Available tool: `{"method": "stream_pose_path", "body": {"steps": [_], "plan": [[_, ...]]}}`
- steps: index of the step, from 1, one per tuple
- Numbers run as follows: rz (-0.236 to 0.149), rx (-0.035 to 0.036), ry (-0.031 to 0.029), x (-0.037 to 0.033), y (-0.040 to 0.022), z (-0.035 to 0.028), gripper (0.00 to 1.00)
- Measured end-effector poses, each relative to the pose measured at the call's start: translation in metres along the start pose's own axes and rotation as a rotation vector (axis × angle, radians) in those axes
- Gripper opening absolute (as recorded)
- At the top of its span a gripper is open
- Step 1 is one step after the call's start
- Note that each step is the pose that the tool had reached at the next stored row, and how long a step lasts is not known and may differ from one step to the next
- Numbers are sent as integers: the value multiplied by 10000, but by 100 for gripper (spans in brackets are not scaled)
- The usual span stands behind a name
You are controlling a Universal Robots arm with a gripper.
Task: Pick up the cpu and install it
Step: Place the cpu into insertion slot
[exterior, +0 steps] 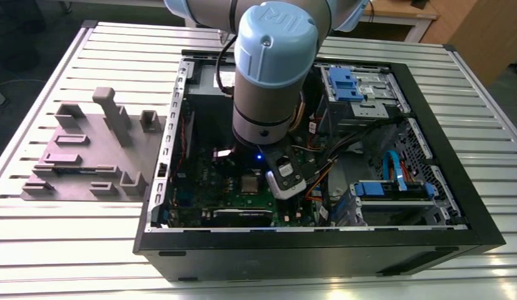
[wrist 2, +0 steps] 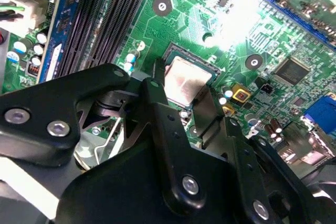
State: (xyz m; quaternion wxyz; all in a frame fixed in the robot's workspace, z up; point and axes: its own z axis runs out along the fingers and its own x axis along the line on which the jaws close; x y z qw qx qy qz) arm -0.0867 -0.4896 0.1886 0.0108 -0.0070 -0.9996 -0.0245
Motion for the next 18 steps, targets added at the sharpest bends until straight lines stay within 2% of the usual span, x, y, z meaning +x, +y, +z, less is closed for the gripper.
{"method": "stream_pose_path", "body": {"steps": [10,12,13,18], "plan": [[0,6,1,0,0,1,46],[1,12,1,0,0,4,47],[2,18,-1,0,0,4,53],[0,39,-1,-1,0,2,53]]}}
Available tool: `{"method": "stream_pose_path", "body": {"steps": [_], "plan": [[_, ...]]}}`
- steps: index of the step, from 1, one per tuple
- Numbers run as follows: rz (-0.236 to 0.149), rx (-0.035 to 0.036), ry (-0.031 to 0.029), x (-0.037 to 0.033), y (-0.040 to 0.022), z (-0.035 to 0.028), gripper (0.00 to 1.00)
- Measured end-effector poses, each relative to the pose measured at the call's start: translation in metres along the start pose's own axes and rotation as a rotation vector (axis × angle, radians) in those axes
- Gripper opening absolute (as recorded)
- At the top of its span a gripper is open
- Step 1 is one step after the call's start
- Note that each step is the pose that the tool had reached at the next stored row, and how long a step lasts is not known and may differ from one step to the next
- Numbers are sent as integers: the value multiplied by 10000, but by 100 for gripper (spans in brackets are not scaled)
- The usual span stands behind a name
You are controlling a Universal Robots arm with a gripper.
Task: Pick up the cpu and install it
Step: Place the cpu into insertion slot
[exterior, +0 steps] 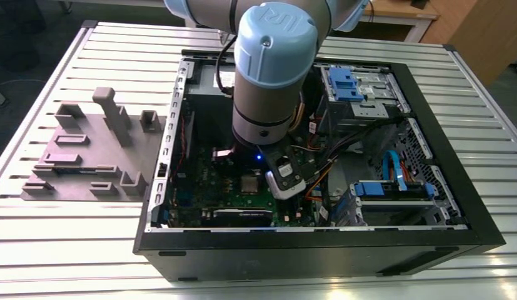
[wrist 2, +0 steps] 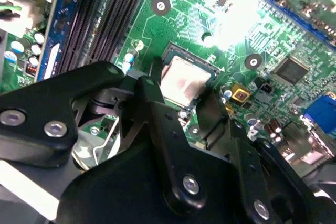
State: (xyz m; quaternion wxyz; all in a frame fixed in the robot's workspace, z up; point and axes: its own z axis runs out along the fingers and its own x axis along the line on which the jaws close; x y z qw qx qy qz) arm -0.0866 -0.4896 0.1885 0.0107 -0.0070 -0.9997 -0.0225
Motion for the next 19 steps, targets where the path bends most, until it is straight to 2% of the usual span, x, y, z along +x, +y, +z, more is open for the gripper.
{"method": "stream_pose_path", "body": {"steps": [8,9,10,11,12,13,19], "plan": [[2,0,7,3,4,-88,52],[2,-1,8,3,5,-103,45],[1,-1,10,3,5,-118,45],[1,0,12,4,6,-133,39],[2,0,14,4,6,-147,39],[2,1,16,4,7,-158,34],[1,0,16,4,7,-165,10]]}}
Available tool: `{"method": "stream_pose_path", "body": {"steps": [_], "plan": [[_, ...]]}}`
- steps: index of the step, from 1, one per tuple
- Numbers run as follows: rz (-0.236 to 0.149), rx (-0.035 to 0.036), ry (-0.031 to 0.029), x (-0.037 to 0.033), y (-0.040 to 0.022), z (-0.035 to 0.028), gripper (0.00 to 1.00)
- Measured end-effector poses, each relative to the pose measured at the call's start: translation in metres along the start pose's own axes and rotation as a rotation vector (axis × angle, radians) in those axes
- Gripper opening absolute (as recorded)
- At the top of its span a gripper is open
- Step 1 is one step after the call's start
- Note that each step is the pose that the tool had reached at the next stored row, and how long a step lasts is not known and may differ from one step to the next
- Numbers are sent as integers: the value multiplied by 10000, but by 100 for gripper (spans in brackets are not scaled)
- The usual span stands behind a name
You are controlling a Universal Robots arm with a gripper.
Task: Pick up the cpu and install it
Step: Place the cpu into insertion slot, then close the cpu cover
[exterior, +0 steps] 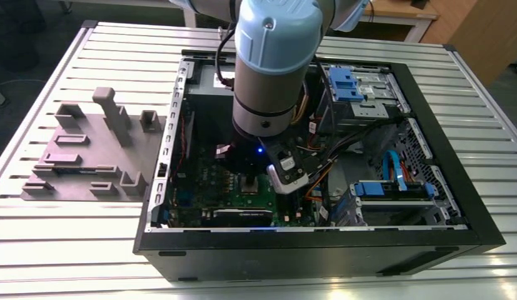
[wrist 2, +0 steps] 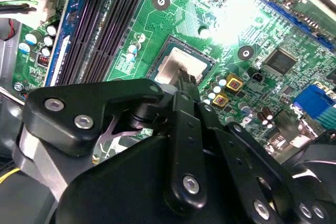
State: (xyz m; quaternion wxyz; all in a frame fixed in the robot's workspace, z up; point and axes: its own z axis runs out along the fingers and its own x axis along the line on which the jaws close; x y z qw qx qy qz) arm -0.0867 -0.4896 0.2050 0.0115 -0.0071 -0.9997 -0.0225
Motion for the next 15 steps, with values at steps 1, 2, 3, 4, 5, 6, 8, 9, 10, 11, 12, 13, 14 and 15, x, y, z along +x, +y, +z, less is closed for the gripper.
{"method": "stream_pose_path", "body": {"steps": [1,2,3,4,5,6,8,9,10,11,12,13,14,15], "plan": [[0,-1,-1,0,0,0,10],[0,0,0,0,0,-1,10],[0,0,0,0,0,-1,10],[0,0,0,0,0,-2,10],[0,0,0,0,0,-3,10],[0,0,1,0,0,-9,10],[0,0,1,0,1,-16,10],[0,0,1,0,1,-17,10],[1,0,1,1,1,-17,10],[0,-1,1,0,1,-18,10],[0,0,1,0,1,-19,10],[0,0,2,1,1,-19,10],[0,-1,1,0,1,-19,10],[0,0,2,0,1,-20,10]]}}
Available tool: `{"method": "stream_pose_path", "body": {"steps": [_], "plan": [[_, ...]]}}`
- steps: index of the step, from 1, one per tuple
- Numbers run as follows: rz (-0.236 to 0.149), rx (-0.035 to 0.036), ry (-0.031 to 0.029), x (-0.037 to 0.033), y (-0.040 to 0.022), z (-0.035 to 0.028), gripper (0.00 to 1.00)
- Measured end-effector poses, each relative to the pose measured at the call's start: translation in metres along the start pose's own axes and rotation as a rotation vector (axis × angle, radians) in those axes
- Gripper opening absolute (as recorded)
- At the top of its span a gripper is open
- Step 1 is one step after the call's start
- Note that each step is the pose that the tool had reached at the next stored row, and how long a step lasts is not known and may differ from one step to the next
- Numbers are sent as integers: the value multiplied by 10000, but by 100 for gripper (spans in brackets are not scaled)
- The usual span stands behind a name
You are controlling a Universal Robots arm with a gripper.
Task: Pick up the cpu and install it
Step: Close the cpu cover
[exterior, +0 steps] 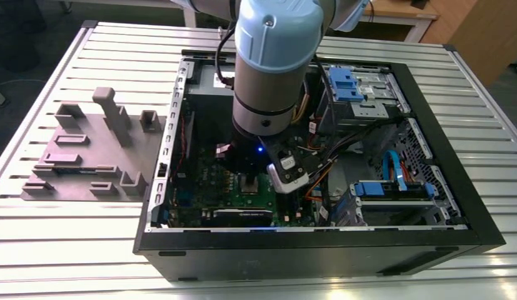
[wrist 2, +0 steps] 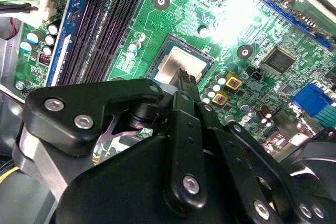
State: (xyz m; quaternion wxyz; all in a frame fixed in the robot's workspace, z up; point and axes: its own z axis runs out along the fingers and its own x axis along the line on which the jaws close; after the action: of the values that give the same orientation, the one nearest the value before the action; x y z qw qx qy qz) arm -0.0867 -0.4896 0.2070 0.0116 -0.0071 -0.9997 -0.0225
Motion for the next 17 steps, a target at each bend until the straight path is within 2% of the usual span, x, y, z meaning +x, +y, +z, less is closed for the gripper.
{"method": "stream_pose_path", "body": {"steps": [4,10,17], "plan": [[-5,9,-1,0,1,-21,10],[-6,5,-17,4,10,-198,10],[-78,4,-75,8,18,-371,10]]}}
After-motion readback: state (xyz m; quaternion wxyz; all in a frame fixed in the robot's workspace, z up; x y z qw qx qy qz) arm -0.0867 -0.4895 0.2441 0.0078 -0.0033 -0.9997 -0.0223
